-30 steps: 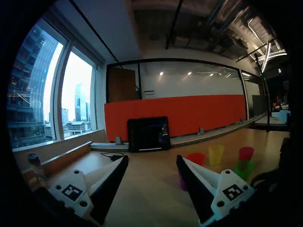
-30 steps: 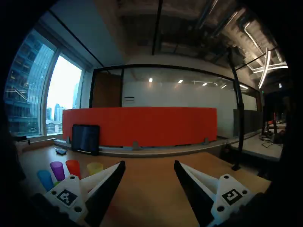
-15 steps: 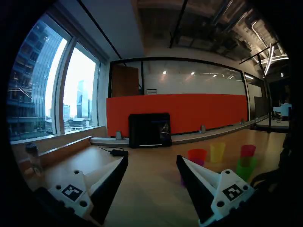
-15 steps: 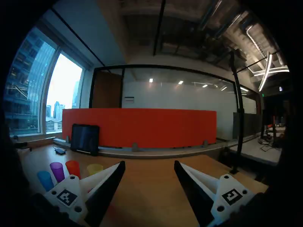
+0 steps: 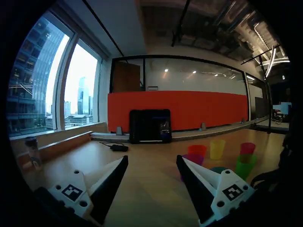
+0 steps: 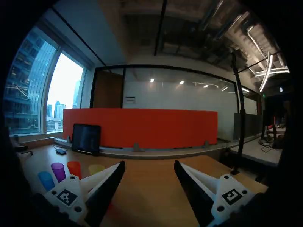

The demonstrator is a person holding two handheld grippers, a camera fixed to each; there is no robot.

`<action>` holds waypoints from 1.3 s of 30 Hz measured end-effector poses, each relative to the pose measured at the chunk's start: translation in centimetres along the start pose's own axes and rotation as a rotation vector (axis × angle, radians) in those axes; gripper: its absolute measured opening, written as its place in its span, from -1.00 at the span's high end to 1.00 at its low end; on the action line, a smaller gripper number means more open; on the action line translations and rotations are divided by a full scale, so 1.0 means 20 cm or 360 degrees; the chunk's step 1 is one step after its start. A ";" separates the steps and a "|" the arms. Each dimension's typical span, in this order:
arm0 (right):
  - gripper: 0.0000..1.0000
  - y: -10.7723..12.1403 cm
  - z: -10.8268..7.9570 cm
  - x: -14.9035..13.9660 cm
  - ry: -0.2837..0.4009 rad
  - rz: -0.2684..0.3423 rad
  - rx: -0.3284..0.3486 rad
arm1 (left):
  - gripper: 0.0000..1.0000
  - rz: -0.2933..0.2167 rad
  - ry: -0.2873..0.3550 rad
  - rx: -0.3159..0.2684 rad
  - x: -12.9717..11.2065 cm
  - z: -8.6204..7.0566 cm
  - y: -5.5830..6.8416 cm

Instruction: Pour water

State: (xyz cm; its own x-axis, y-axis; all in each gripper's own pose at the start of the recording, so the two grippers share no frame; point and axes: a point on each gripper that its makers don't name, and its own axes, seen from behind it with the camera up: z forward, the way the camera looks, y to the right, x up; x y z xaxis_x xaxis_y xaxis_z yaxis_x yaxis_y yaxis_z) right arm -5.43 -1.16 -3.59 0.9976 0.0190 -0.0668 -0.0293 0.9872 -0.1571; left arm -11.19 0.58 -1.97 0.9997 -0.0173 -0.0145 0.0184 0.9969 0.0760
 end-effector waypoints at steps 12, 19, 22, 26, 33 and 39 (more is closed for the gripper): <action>-1.00 0.01 0.00 0.00 0.0001 -0.0002 0.0000 | -0.89 -0.0029 -0.0024 -0.0005 -0.04 0.00 0.00; -1.00 0.01 0.00 -0.01 -0.0005 0.0000 -0.0001 | -0.89 -0.0029 -0.0024 -0.0010 -0.03 0.00 0.00; -1.00 0.01 0.00 -0.01 -0.0005 0.0001 0.0000 | -0.89 -0.0029 -0.0024 -0.0014 -0.03 0.00 0.00; -1.00 0.01 -0.01 -0.01 -0.0002 0.0003 0.0001 | -0.89 -0.0029 -0.0025 -0.0019 -0.04 -0.01 0.01; -1.00 0.02 -0.01 0.00 0.0011 -0.0004 0.0002 | -0.92 -0.0027 -0.0029 -0.0020 -0.04 -0.01 0.01; -1.00 0.02 -0.02 0.00 0.0036 -0.0018 0.0019 | -0.92 -0.0027 -0.0029 -0.0020 -0.04 -0.01 0.00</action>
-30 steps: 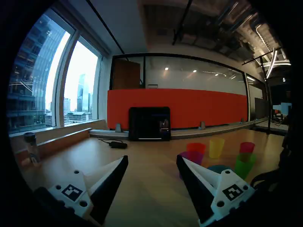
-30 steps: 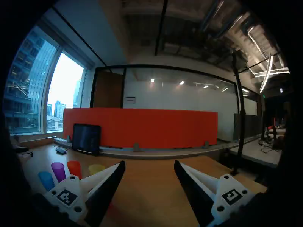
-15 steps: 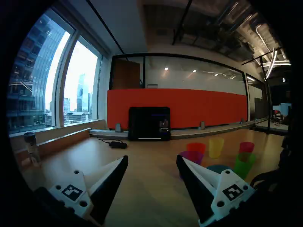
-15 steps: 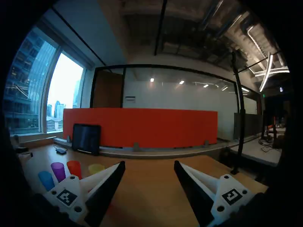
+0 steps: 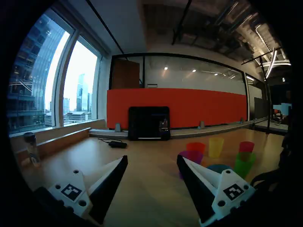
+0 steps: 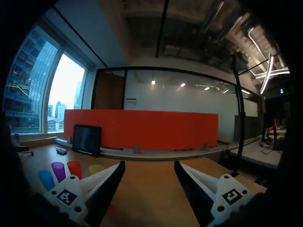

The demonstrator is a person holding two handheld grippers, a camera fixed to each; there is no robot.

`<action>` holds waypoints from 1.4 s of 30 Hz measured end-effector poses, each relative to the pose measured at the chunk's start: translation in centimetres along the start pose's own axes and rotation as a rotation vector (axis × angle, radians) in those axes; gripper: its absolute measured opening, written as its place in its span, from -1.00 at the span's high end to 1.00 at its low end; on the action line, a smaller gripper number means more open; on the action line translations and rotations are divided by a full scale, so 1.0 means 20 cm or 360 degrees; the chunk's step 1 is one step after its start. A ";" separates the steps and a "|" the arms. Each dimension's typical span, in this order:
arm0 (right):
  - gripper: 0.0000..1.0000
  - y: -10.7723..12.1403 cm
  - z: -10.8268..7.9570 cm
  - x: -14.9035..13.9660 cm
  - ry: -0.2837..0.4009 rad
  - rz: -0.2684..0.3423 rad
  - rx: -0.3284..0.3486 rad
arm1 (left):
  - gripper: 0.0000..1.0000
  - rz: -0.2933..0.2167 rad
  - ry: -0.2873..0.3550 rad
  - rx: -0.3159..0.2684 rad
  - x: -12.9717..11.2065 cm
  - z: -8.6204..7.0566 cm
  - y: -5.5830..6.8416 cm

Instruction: Pour water

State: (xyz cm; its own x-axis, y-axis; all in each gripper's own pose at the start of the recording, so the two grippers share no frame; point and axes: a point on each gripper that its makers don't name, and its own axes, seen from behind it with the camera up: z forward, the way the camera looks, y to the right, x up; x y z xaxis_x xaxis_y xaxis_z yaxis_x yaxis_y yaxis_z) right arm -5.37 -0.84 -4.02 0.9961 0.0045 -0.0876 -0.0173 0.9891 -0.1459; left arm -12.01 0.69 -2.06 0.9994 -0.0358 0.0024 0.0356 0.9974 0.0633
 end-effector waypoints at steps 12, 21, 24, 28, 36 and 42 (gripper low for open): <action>-1.00 -0.03 0.04 -0.11 -0.0002 -0.0006 0.0063 | -0.92 0.0001 -0.0001 0.0000 0.00 0.00 0.00; -1.00 -0.01 0.06 -0.24 -0.0011 0.0017 0.0048 | -0.93 0.0001 -0.0001 0.0000 0.00 0.00 0.00; -1.00 -0.01 0.06 -0.28 -0.0022 0.0053 0.0047 | -0.93 0.0001 -0.0001 0.0000 0.00 0.00 0.00; -1.00 0.00 0.05 -0.32 -0.0028 0.0090 0.0052 | -0.93 0.0001 -0.0001 0.0000 0.00 0.00 0.00; -1.00 0.03 0.06 -0.38 -0.0042 0.0110 0.0040 | -0.93 0.0001 -0.0001 0.0000 0.00 0.00 0.00; -0.99 0.04 0.07 -0.43 -0.0070 0.0095 0.0039 | -0.93 0.0001 -0.0001 0.0000 0.00 0.00 0.00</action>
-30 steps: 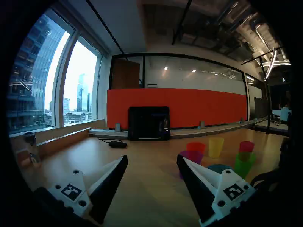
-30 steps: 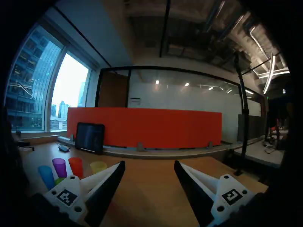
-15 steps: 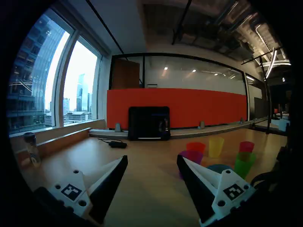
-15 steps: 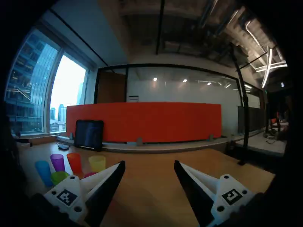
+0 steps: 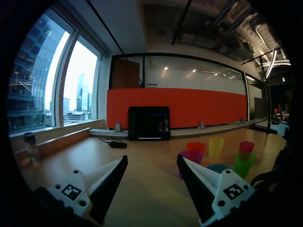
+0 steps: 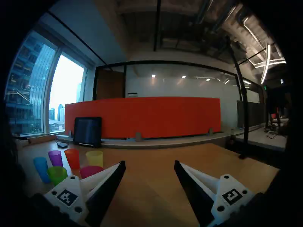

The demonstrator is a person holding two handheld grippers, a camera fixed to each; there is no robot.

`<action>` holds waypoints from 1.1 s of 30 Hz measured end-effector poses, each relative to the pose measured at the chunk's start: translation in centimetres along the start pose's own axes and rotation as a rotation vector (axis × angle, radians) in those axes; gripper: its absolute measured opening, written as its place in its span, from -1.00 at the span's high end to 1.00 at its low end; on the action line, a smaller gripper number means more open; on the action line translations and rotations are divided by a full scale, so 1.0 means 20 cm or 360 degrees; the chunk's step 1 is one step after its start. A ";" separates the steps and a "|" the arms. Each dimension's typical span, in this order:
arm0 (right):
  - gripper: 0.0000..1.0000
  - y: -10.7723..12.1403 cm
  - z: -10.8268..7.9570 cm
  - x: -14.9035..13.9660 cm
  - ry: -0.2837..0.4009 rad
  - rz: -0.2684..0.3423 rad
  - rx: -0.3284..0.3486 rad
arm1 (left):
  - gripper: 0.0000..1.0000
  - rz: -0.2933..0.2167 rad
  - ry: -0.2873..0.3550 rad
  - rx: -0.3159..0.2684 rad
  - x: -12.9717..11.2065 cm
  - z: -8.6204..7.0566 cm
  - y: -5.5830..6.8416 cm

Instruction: Pour water

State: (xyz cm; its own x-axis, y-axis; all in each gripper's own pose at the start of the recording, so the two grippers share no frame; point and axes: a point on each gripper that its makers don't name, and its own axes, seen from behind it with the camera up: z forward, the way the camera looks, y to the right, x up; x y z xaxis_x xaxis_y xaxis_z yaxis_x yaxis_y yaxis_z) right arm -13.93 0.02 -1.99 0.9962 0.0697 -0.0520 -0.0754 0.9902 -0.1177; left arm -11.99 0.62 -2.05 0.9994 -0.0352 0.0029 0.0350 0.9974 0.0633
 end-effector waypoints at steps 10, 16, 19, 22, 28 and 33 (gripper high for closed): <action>-0.99 0.00 0.00 -0.03 -0.0030 -0.0038 -0.0006 | -0.93 0.0000 0.0000 0.0000 0.00 0.00 -0.01; -0.99 0.00 0.00 -0.02 -0.0032 -0.0037 -0.0003 | -0.93 0.0000 0.0000 0.0000 0.00 0.00 0.00; -0.99 0.00 0.00 -0.02 -0.0032 -0.0037 0.0001 | -0.93 0.0000 0.0000 0.0000 0.00 0.00 0.00; -0.99 0.00 -0.01 -0.02 -0.0032 -0.0037 0.0004 | -0.93 0.0000 0.0000 0.0000 0.00 0.00 0.00; -0.99 0.00 -0.01 -0.03 -0.0033 -0.0037 0.0001 | -0.93 0.0000 0.0000 0.0000 0.00 0.00 -0.01; -0.99 0.00 -0.01 -0.03 -0.0035 -0.0037 0.0002 | -0.93 0.0000 0.0000 0.0001 0.00 0.00 -0.01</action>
